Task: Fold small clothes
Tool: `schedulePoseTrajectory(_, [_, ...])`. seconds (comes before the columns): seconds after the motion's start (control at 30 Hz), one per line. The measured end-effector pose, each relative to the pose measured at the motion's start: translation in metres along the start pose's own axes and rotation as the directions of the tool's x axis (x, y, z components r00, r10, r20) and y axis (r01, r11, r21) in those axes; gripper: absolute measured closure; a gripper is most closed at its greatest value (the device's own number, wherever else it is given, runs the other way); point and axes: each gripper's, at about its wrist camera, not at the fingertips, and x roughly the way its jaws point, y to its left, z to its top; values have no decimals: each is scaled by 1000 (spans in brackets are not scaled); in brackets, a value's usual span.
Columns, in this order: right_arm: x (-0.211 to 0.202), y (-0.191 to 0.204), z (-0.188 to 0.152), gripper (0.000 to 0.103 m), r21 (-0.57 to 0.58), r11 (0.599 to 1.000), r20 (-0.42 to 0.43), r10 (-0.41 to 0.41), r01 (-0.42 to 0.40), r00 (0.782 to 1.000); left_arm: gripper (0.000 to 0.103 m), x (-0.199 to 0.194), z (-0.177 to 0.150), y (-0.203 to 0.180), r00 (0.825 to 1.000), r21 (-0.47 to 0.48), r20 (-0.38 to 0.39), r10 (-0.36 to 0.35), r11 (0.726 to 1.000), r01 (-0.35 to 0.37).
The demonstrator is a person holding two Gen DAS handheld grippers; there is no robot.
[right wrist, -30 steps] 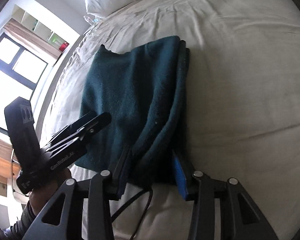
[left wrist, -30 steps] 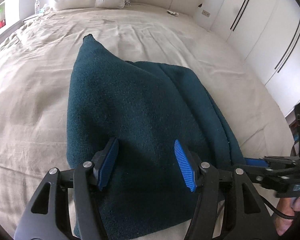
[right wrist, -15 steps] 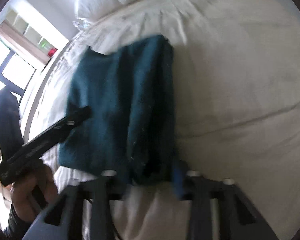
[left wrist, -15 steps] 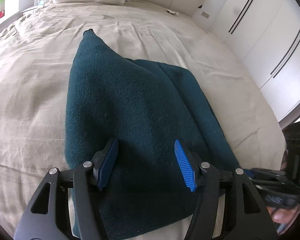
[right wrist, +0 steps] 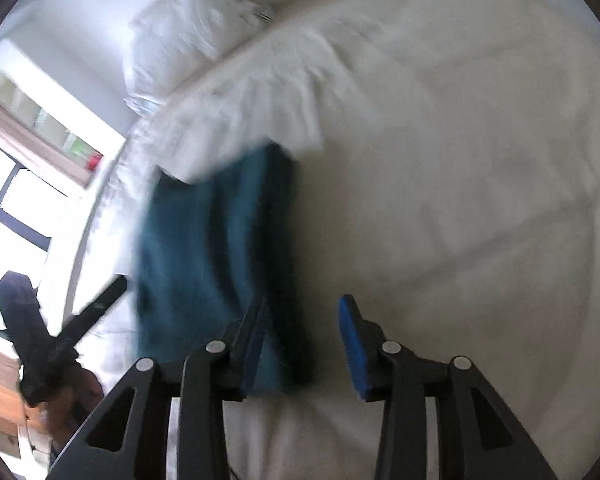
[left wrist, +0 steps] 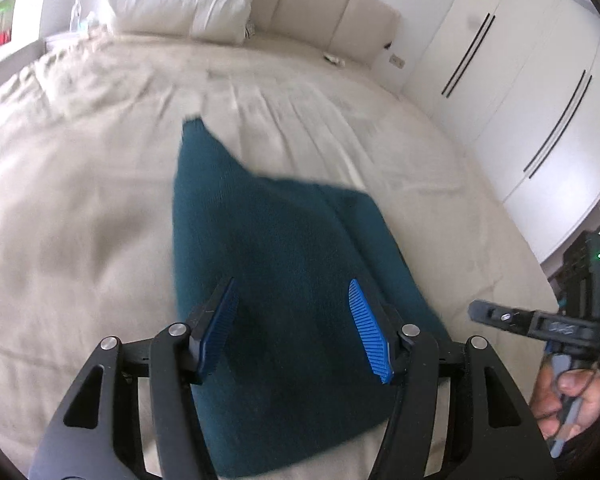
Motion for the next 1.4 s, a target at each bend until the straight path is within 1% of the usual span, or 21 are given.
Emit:
schedulePoseTrajectory(0.07, [7, 17, 13, 62, -24, 993, 8, 115, -114, 993, 46, 10, 15, 6, 1000, -7, 5, 19, 1000, -19])
schedulePoseTrajectory(0.1, [19, 29, 21, 62, -45, 979, 1, 200, -200, 980, 46, 16, 20, 9, 1000, -9, 2, 30, 1000, -30])
schedulePoseTrajectory(0.23, [73, 46, 37, 63, -54, 951, -54, 302, -305, 952, 46, 60, 29, 26, 993, -9, -80, 87, 996, -88])
schedulePoseTrajectory(0.27, [86, 43, 39, 63, -42, 957, -69, 284, -287, 956, 46, 68, 27, 28, 990, 2, -93, 103, 995, -103])
schedulePoseTrajectory(0.3, [101, 35, 39, 69, -44, 977, -70, 207, -210, 976, 46, 72, 24, 27, 989, 25, -89, 121, 993, -119])
schedulePoseTrajectory(0.33, [108, 25, 38, 87, -30, 981, -61, 189, -191, 980, 46, 73, 22, 26, 989, 42, -78, 127, 991, -124])
schedulePoseTrajectory(0.4, [111, -4, 33, 103, 46, 970, -37, 240, -238, 970, 46, 74, 18, 25, 990, 74, -58, 126, 990, -122])
schedulePoseTrajectory(0.47, [103, -28, 29, 103, 120, 949, -6, 296, -293, 955, 46, 75, 15, 29, 993, 84, -49, 112, 991, -108])
schedulePoseTrajectory(0.5, [97, -33, 28, 103, 129, 948, 5, 293, -291, 956, 46, 74, 16, 32, 993, 76, -52, 103, 992, -99])
schedulePoseTrajectory(0.57, [82, -36, 29, 100, 120, 958, 28, 260, -261, 965, 46, 68, 18, 33, 993, 55, -57, 100, 994, -97])
schedulePoseTrajectory(0.63, [66, -33, 32, 79, 111, 960, 60, 252, -258, 966, 46, 53, 25, 30, 992, 35, -36, 121, 992, -120])
schedulePoseTrajectory(0.7, [58, -15, 41, 68, 62, 956, 86, 280, -286, 956, 46, 48, 34, 22, 988, 62, -5, 155, 986, -154])
schedulePoseTrajectory(0.77, [67, 8, 49, 60, 21, 954, 72, 298, -300, 952, 46, 62, 38, 19, 977, 102, -46, 207, 974, -201])
schedulePoseTrajectory(0.83, [79, 22, 55, 57, -19, 953, 46, 301, -301, 952, 44, 83, 35, 24, 966, 115, -102, 238, 967, -226])
schedulePoseTrajectory(0.97, [126, 14, 57, 53, 14, 972, -38, 236, -235, 971, 40, 96, 28, 24, 958, 148, -95, 271, 955, -255])
schedulePoseTrajectory(1.03, [126, 5, 52, 54, -7, 962, 13, 274, -274, 962, 37, 100, 27, 24, 955, 159, -94, 281, 951, -264])
schedulePoseTrajectory(1.1, [123, 0, 51, 54, 2, 958, 24, 286, -286, 958, 36, 101, 27, 26, 957, 145, -96, 274, 955, -259])
schedulePoseTrajectory(1.17, [106, 2, 47, 54, -3, 970, 37, 245, -245, 969, 36, 92, 27, 26, 960, 127, -87, 266, 959, -254])
schedulePoseTrajectory(1.23, [87, 12, 44, 44, -40, 980, 78, 197, -195, 977, 36, 80, 24, 23, 956, 129, -76, 283, 954, -272])
schedulePoseTrajectory(1.33, [56, 26, 40, 33, -96, 987, 172, 143, -128, 975, 36, 59, 17, 13, 938, 151, -39, 344, 930, -335])
schedulePoseTrajectory(1.4, [38, 38, 31, 31, -137, 987, 214, 115, -86, 970, 36, 42, 10, 8, 938, 140, -2, 348, 928, -344])
